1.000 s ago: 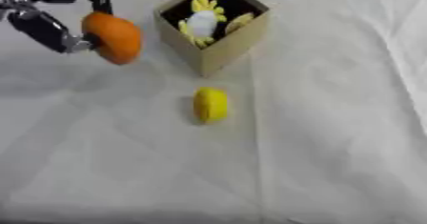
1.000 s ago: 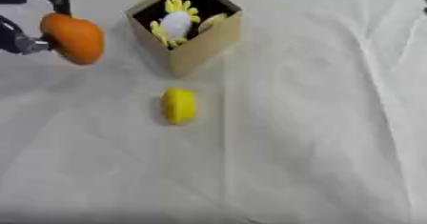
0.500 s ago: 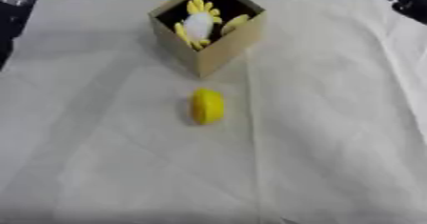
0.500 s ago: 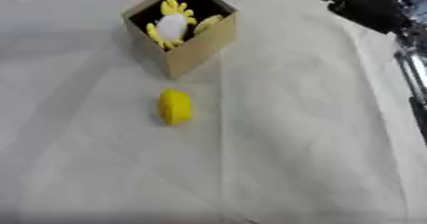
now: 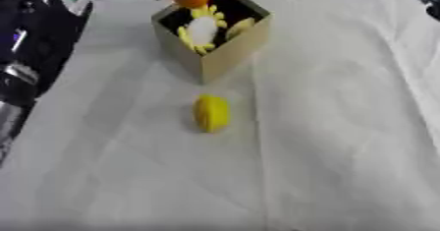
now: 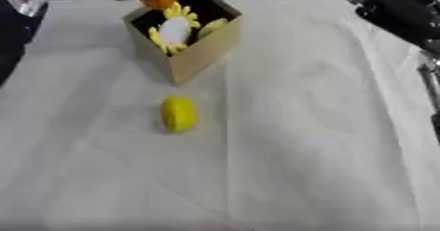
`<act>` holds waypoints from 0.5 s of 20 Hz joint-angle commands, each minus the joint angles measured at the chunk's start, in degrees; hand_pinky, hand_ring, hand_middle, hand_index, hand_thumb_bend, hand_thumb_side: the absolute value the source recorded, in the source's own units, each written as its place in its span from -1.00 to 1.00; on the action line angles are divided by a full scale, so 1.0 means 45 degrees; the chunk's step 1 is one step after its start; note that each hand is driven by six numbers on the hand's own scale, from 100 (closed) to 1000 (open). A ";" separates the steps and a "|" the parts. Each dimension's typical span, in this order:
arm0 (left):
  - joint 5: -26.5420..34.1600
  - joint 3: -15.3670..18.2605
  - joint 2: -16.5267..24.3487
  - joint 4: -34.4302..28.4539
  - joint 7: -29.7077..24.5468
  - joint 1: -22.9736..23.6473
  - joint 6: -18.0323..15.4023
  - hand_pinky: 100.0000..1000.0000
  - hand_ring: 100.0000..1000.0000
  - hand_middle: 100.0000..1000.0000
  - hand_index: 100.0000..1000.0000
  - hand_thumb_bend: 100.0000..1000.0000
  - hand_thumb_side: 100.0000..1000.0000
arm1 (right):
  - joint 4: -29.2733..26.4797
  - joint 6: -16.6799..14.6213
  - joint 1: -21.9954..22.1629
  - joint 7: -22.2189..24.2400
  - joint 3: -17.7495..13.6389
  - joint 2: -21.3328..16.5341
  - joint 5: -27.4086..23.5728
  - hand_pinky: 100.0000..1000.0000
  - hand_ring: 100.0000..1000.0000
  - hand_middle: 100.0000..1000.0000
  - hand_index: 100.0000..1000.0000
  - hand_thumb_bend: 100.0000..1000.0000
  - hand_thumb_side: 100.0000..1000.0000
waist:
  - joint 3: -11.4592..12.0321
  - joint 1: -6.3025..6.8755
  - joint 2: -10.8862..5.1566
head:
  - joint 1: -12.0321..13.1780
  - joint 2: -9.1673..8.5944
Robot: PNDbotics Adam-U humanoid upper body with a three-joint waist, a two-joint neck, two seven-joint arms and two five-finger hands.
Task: Pick up objects on the table and place them in the box.
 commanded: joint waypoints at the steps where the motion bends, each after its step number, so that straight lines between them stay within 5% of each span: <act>1: -0.0716 0.0400 -0.0076 0.0621 0.0511 -0.0290 -0.0195 0.48 0.26 0.15 0.33 -0.65 -1.00 | -0.0323 -0.0044 -0.0090 -0.0152 -0.0217 -0.0087 -0.0347 0.83 0.76 0.21 0.59 -1.00 0.22 | -0.0007 -0.0044 -0.0221 | 0.0071 -0.0174; 3: -0.0973 0.0483 -0.0166 0.0870 0.0651 -0.0277 -0.0281 0.53 0.37 0.27 0.49 -0.54 -1.00 | -0.0347 -0.0016 -0.0051 -0.0217 -0.0244 -0.0055 -0.0428 0.83 0.76 0.21 0.59 -1.00 0.22 | -0.0009 -0.0048 -0.0212 | 0.0079 -0.0165; 5: -0.1105 0.0557 -0.0197 0.0986 0.0716 -0.0257 -0.0376 0.57 0.45 0.38 0.64 -0.45 -0.72 | -0.0372 0.0010 -0.0016 -0.0249 -0.0272 -0.0040 -0.0450 0.83 0.76 0.21 0.59 -1.00 0.22 | 0.0003 -0.0057 -0.0214 | 0.0082 -0.0148; 6: -0.1126 0.0592 -0.0179 0.0964 0.0736 -0.0244 -0.0413 0.63 0.53 0.49 0.74 -0.34 -0.35 | -0.0386 0.0021 0.0014 -0.0267 -0.0298 -0.0029 -0.0451 0.83 0.76 0.21 0.59 -1.00 0.22 | 0.0018 -0.0059 -0.0218 | 0.0076 -0.0138; 7: -0.1111 0.0622 -0.0152 0.0906 0.0743 -0.0232 -0.0429 0.65 0.56 0.53 0.79 -0.32 -0.23 | -0.0400 0.0033 0.0044 -0.0285 -0.0322 -0.0018 -0.0450 0.83 0.76 0.21 0.59 -1.00 0.22 | 0.0033 -0.0060 -0.0222 | 0.0068 -0.0128; 10: -0.0745 0.0680 0.0014 0.0418 0.0743 -0.0209 -0.0467 0.66 0.56 0.56 0.79 -0.40 -0.16 | -0.0401 0.0109 0.0150 -0.0324 -0.0368 -0.0027 -0.0438 0.83 0.76 0.21 0.59 -1.00 0.22 | 0.0136 -0.0045 -0.0259 | 0.0001 -0.0064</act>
